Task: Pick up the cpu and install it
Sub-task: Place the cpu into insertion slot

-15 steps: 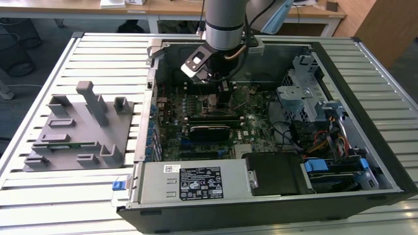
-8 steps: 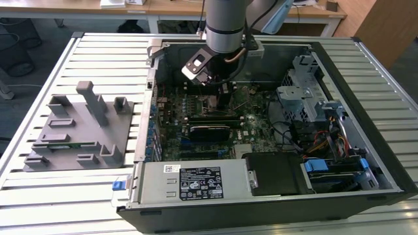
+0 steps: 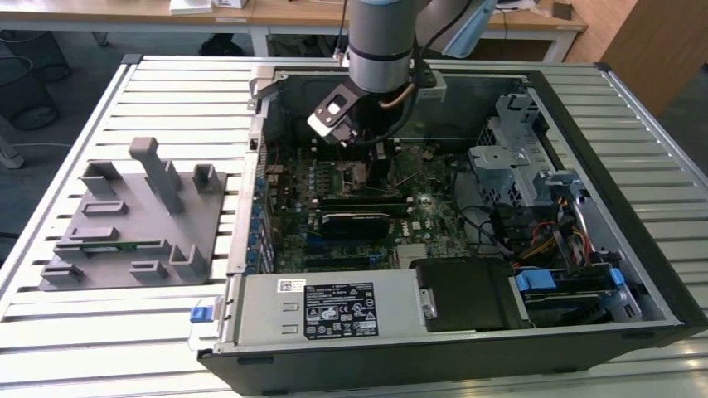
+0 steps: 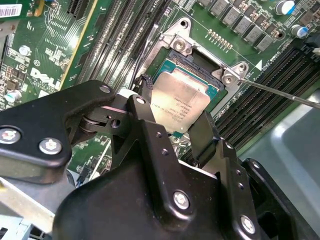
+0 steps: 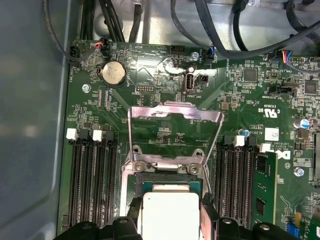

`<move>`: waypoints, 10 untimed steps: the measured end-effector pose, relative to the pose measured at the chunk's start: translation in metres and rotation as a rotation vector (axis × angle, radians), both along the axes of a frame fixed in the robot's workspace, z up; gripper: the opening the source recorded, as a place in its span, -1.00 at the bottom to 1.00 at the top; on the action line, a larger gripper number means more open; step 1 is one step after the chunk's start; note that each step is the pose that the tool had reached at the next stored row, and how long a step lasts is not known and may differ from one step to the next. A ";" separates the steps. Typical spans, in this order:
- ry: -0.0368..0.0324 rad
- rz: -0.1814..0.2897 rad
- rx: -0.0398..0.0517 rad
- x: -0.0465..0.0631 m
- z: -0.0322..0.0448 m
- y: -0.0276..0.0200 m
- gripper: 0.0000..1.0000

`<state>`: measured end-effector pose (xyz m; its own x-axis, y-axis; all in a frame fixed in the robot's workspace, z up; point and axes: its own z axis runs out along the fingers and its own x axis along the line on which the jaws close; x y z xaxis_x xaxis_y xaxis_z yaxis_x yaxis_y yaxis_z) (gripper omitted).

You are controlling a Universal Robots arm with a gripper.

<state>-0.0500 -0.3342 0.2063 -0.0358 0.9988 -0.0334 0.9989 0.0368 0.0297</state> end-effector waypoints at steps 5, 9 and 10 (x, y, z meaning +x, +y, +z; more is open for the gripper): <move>0.0000 -0.007 -0.0001 0.000 -0.0028 0.0000 0.08; 0.0000 -0.007 0.0000 0.000 -0.0050 0.0001 0.08; 0.0000 -0.007 0.0000 0.000 -0.0054 0.0001 0.08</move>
<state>-0.0500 -0.3340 0.2009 -0.0288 0.9990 -0.0334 0.9991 0.0298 0.0297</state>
